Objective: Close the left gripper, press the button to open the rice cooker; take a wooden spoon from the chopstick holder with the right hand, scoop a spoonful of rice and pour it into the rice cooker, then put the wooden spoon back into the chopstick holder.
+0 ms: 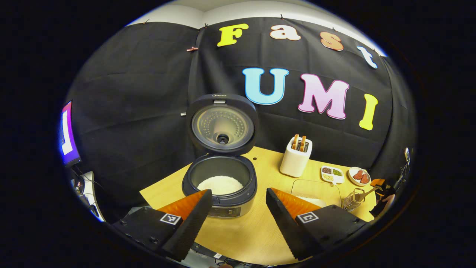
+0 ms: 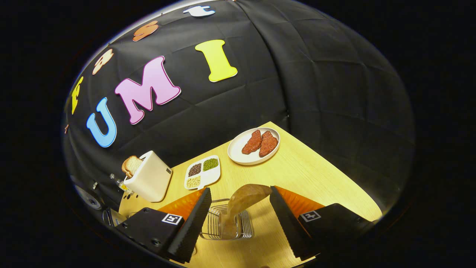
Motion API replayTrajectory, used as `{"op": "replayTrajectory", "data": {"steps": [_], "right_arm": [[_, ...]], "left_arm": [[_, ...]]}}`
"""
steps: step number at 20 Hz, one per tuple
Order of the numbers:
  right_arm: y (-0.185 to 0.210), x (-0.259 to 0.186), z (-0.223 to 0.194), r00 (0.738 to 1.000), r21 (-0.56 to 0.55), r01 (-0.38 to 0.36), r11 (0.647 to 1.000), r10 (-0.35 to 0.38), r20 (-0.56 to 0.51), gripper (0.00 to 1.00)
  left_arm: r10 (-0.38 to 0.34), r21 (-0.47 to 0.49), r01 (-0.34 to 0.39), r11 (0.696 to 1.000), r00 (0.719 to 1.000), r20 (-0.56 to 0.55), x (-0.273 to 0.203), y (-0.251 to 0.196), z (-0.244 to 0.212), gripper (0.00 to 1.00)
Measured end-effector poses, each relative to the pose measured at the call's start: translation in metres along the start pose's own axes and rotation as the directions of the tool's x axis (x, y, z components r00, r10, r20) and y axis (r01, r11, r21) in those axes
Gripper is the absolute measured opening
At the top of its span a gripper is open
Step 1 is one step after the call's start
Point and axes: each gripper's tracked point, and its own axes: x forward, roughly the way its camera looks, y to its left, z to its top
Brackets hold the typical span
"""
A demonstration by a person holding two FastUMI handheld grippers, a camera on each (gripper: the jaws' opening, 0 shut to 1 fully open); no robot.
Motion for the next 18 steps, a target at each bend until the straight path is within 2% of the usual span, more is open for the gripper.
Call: {"op": "replayTrajectory", "data": {"steps": [3,5,6,8,9,10,11,12,13,18], "right_arm": [[0.007,0.014,-0.009,1.0,0.003,-0.011,1.0,0.011,-0.022,0.96],[0.013,0.021,-0.008,1.0,0.01,-0.023,1.0,0.023,-0.013,0.65],[0.013,0.022,-0.005,1.0,0.005,-0.017,1.0,0.017,0.001,0.62],[0.011,0.025,-0.002,1.0,0.002,-0.005,1.0,0.005,0.021,0.29],[0.009,0.025,-0.002,1.0,0.005,0.006,1.0,-0.006,0.017,0.31],[0.014,0.008,-0.002,1.0,0.023,-0.002,1.0,0.001,0.014,0.31],[0.015,0.024,-0.004,1.0,0.036,-0.012,0.999,0.012,0.008,0.24],[0.017,0.023,-0.004,1.0,0.043,-0.012,0.999,0.011,0.006,0.26],[0.019,0.021,-0.002,1.0,0.042,-0.012,0.999,0.012,0.01,0.21],[0.037,-0.003,0.011,0.997,-0.006,-0.043,0.999,0.043,0.058,0.18]], "left_arm": [[0.018,-0.017,-0.018,1.0,1.0,-0.02,-0.001,-0.002,-0.005,0.98],[-0.02,-0.037,0.02,0.999,1.0,-0.009,-0.003,-0.013,-0.003,0.97],[-0.034,-0.038,0.034,0.999,0.999,-0.009,-0.002,-0.018,-0.002,0.95],[-0.048,-0.025,0.048,0.999,0.999,-0.022,0.001,-0.021,-0.008,0.95],[-0.054,-0.017,0.054,0.998,0.998,-0.027,0.001,-0.023,-0.01,0.95],[-0.057,-0.01,0.057,0.998,0.998,-0.03,0.002,-0.025,-0.011,0.95],[-0.062,-0.005,0.062,0.998,0.997,-0.035,0.003,-0.027,-0.012,0.95],[-0.072,-0.004,0.072,0.997,0.997,-0.04,0.004,-0.031,-0.012,0.96],[-0.087,-0.003,0.086,0.996,0.995,-0.042,0.004,-0.035,-0.013,0.95],[-0.137,0.015,0.137,0.99,0.99,-0.041,0.008,-0.042,-0.013,0.95]]}}
